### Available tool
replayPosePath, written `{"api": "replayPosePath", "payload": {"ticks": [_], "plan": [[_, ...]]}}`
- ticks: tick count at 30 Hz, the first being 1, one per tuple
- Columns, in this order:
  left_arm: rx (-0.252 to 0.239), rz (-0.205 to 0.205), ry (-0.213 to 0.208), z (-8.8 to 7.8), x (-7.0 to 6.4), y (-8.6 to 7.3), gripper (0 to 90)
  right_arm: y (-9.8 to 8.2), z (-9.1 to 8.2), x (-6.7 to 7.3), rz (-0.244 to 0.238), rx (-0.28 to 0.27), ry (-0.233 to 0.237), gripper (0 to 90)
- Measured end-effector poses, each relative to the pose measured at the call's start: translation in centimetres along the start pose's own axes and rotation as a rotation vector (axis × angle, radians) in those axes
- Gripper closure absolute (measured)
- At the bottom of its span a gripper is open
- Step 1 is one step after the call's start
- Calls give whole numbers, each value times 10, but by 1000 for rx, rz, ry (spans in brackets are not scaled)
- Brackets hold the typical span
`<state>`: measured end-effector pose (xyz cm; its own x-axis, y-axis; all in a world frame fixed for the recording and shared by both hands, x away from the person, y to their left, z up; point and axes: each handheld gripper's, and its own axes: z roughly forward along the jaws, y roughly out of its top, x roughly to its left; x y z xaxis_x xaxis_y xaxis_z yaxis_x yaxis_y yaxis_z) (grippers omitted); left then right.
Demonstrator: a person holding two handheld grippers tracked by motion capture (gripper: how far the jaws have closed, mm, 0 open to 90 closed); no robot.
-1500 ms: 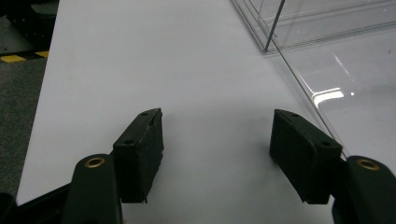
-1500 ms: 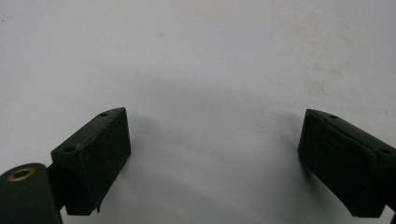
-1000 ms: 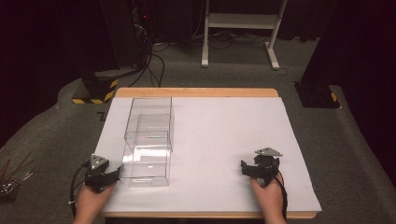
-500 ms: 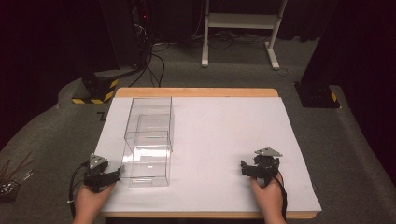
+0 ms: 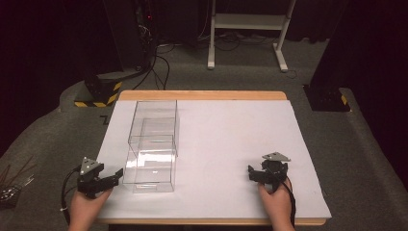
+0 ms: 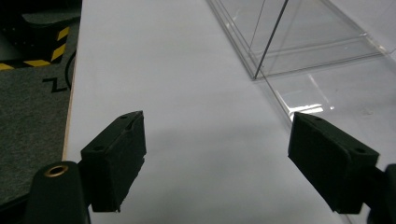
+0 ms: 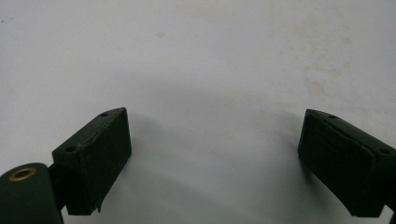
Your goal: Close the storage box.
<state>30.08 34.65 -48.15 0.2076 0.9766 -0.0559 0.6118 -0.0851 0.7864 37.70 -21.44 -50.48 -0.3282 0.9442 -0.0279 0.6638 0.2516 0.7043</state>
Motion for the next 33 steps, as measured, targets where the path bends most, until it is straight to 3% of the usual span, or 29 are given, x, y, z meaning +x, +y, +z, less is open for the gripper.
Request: {"api": "replayPosePath", "payload": {"ticks": [7,17,25,33], "plan": [[-44,-14,-30,-10,-3,5,158,0,0,0,-3,-2,-1,96],[-129,-7,-43,-29,-7,14,161,0,0,0,-3,-3,0,100],[-186,30,-95,-46,-21,23,183,0,0,0,-12,-6,2,105],[-202,52,-143,-52,-36,27,187,0,0,0,-5,-4,2,105]]}}
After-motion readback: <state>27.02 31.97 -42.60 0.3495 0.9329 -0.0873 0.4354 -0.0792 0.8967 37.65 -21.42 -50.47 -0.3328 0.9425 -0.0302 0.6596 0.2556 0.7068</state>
